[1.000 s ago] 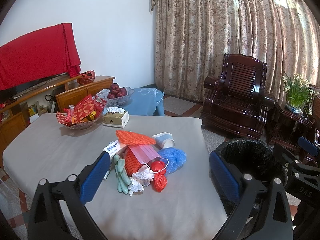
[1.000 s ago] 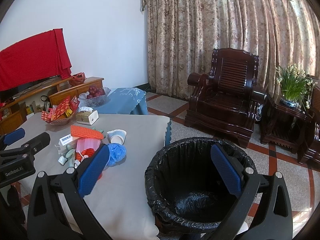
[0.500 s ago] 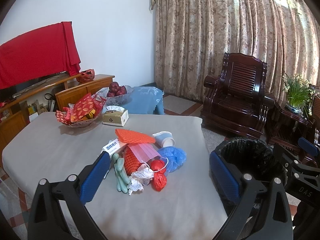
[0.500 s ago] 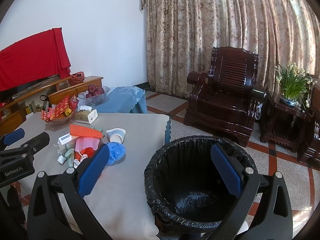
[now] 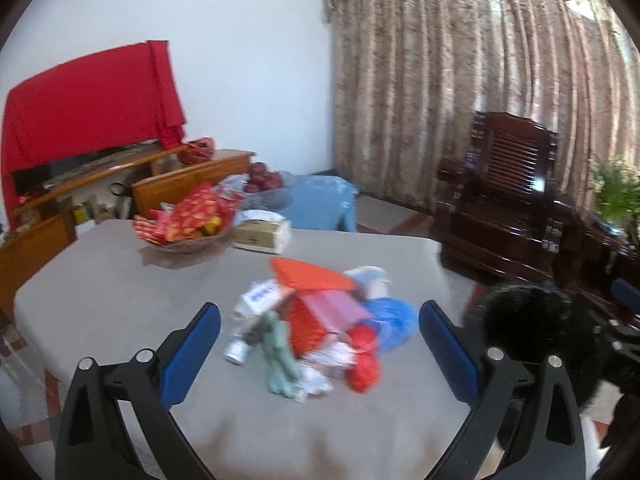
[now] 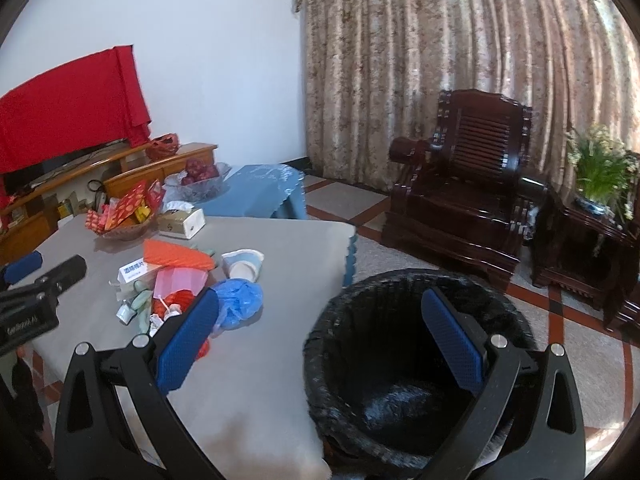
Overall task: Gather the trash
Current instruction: 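Grasp the white alcohol pads box with the left tool while the right tool grasps the orange foam net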
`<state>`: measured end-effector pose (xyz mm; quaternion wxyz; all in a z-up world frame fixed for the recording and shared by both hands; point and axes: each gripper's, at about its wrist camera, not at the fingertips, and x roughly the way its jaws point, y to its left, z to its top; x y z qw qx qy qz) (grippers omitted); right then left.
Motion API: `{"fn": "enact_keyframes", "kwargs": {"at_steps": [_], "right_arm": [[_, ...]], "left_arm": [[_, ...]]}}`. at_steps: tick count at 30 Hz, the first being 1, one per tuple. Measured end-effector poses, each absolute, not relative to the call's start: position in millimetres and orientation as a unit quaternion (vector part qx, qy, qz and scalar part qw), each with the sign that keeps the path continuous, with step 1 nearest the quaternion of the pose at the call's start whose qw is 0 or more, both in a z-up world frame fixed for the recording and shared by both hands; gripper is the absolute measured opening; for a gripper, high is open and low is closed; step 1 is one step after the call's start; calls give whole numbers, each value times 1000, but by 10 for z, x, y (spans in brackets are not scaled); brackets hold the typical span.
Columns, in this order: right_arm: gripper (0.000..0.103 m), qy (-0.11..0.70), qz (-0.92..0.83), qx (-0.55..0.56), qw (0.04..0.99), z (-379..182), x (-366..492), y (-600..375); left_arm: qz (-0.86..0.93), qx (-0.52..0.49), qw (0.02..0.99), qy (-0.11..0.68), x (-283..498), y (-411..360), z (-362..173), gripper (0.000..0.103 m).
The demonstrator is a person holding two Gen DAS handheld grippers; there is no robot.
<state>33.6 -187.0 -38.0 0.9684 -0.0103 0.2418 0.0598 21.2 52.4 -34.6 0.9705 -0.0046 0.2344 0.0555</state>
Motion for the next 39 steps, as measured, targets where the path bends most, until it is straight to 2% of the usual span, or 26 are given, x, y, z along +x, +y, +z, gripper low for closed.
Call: {"fn": "enact_keyframes", "kwargs": {"at_steps": [8, 16, 34, 37, 39], "right_arm": [[98, 266, 120, -17, 956, -763, 823, -1356], [78, 314, 187, -21, 931, -1200, 1172, -800], [78, 306, 165, -45, 937, -1166, 1805, -539], [78, 309, 165, -40, 936, -1189, 1870, -529], [78, 310, 165, -41, 935, -1191, 1893, -518]], "left_arm": [[97, 5, 963, 253, 436, 998, -737, 97], [116, -2, 948, 298, 602, 1347, -1128, 97], [64, -1, 947, 315, 1487, 1476, -1367, 91], [55, 10, 944, 326, 1625, 1476, -1463, 81], [43, 8, 942, 334, 1682, 1479, -1515, 66]]}}
